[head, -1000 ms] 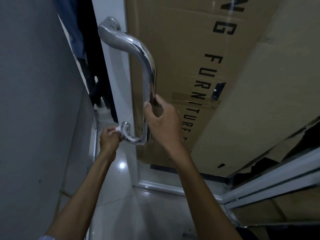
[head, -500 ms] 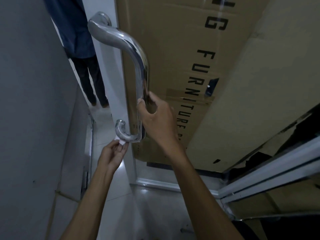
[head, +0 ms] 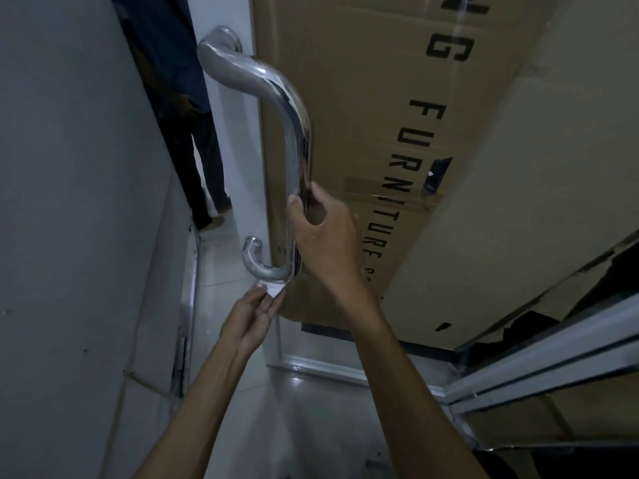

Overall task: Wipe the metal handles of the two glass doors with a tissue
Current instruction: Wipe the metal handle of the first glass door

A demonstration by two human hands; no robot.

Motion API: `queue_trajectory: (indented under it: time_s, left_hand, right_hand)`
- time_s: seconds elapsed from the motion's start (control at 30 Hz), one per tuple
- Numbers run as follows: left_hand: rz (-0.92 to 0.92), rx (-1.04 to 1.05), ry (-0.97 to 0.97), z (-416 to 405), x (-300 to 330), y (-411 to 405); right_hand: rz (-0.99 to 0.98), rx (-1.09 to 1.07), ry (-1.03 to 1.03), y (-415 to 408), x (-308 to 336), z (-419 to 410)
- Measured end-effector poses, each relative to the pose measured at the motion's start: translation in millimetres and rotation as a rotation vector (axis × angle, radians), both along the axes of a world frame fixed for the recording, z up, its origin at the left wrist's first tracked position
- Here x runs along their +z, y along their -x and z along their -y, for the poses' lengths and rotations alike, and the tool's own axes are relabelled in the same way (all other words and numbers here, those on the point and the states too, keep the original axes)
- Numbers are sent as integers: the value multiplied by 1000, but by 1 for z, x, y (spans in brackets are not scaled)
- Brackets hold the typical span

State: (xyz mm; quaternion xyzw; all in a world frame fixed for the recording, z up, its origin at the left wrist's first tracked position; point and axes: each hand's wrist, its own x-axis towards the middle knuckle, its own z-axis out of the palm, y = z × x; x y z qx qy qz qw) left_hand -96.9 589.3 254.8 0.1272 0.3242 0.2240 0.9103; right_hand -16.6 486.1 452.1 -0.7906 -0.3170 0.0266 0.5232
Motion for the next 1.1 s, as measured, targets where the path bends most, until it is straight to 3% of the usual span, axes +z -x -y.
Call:
queue_trajectory:
  time_s: [0.13,0.27,0.43,0.6,0.77,0.97,1.1]
  left_hand:
    - [0,153,64,-9,1,-4]
    - [18,65,118,6,-1,-5]
    - [40,221,178,-6,0,-8]
    - [123,88,171,15,1,-6]
    - [47,183,177,5,-3,-16]
    - [103,143,148,13,-3,-12]
    - [45,138,139,9,-5,-14]
  right_hand:
    - [21,12,-6,-4,0,3]
    - [16,21,-49,-2,4,7]
    - [21,52,-26,-1,6,8]
    - [8,37,-39,1,7,10]
    - [-13,58,-34,1,11,12]
    - [17,85,-28,-6,0,11]
    - [-102,105,-3,-11,-21,18]
